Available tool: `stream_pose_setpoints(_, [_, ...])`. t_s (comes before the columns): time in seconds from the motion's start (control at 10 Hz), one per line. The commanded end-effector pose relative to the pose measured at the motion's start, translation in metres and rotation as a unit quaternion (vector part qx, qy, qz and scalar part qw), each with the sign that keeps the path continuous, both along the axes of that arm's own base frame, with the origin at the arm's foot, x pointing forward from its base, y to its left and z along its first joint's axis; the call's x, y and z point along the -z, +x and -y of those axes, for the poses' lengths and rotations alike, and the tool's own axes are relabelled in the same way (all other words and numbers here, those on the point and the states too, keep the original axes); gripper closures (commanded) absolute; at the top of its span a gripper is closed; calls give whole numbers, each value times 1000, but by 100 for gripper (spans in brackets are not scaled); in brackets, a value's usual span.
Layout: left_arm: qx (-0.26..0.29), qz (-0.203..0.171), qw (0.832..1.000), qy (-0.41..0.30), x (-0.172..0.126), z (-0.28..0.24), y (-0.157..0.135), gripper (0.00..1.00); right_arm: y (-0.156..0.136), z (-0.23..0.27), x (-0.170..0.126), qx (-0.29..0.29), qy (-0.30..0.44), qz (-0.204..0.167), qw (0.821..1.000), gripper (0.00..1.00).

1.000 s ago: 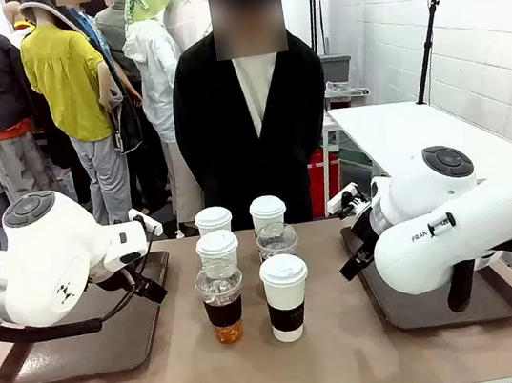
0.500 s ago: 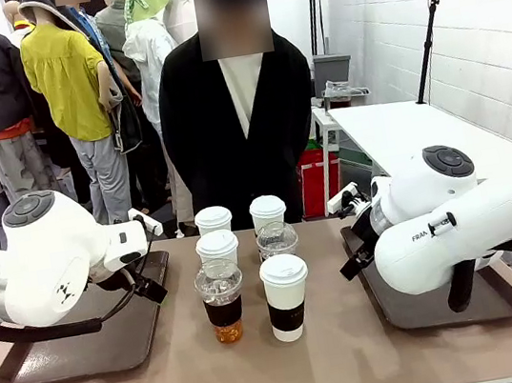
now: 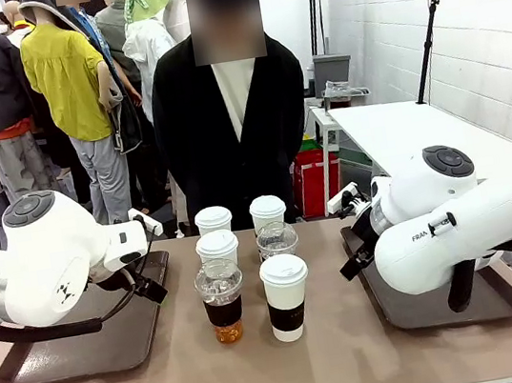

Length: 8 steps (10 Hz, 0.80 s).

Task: Distribute the coffee onto the tray.
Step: Pick up one iced Americano and place it on the right Handle tray.

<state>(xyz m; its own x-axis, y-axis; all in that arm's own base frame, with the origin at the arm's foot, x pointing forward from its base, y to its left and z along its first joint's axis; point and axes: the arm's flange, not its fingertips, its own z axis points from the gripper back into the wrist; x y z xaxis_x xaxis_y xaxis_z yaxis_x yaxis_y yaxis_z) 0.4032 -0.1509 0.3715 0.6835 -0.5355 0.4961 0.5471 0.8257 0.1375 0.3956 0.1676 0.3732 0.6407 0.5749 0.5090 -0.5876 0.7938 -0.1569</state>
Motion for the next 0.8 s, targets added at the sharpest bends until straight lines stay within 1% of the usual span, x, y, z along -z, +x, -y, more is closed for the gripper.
stream_pose_setpoints(0.0, [0,0,1000,0,0,0,0,0,0,0,0,0,0,0,1000,0])
stream_pose_setpoints(0.3, [0,0,1000,0,0,0,0,0,0,0,0,0,0,0,1000,0])
stream_pose_setpoints(0.5, [-2,-9,1000,16,-28,-3,2,0,6,2,-18,-2,-7,-6,1000,0])
stream_pose_setpoints(0.7, [1,-18,999,28,-58,6,-2,0,4,9,-47,-13,-17,-20,1000,0])
